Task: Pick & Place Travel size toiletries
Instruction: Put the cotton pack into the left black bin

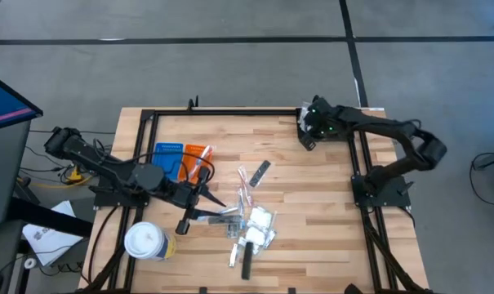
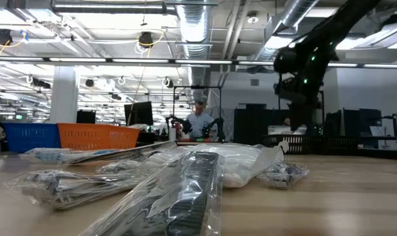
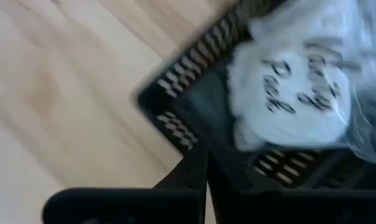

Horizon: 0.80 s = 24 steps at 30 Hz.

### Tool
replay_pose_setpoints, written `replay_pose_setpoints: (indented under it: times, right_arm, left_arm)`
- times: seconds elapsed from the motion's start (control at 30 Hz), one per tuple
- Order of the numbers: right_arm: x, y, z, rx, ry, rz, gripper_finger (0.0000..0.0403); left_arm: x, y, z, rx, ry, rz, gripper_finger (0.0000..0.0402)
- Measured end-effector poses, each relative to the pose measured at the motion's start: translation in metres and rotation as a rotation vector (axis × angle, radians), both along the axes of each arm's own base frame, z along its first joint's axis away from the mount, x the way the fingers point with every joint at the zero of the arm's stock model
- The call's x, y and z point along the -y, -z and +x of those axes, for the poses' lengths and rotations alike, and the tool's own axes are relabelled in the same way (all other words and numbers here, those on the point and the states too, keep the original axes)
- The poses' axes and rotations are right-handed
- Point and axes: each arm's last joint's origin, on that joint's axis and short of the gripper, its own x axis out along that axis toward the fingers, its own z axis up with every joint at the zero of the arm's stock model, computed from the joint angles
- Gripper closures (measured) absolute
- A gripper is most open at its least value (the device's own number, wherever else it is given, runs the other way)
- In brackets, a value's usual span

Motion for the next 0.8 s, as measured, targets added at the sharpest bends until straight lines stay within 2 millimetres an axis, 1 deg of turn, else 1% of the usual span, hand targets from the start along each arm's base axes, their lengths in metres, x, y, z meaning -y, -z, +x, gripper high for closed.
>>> replay_pose_setpoints:
  times: [0.1, 0.3, 0.8]
  right_arm:
    - [0.004, 0.008, 0.0, -0.074, 0.041, -0.026, 0.0402]
    - [0.01, 0.013, 0.005, -0.058, 0.047, -0.047, 0.0402]
    - [0.009, 0.014, 0.0, -0.088, 0.062, -0.018, 0.0403]
  left_arm:
    - [0.003, 0.0, -0.001, -0.001, 0.012, 0.002, 0.0298]
    - [0.002, 0.0, -0.001, -0.001, 0.007, 0.005, 0.0298]
    - [0.002, -0.001, -0.001, 0.007, 0.007, 0.003, 0.0298]
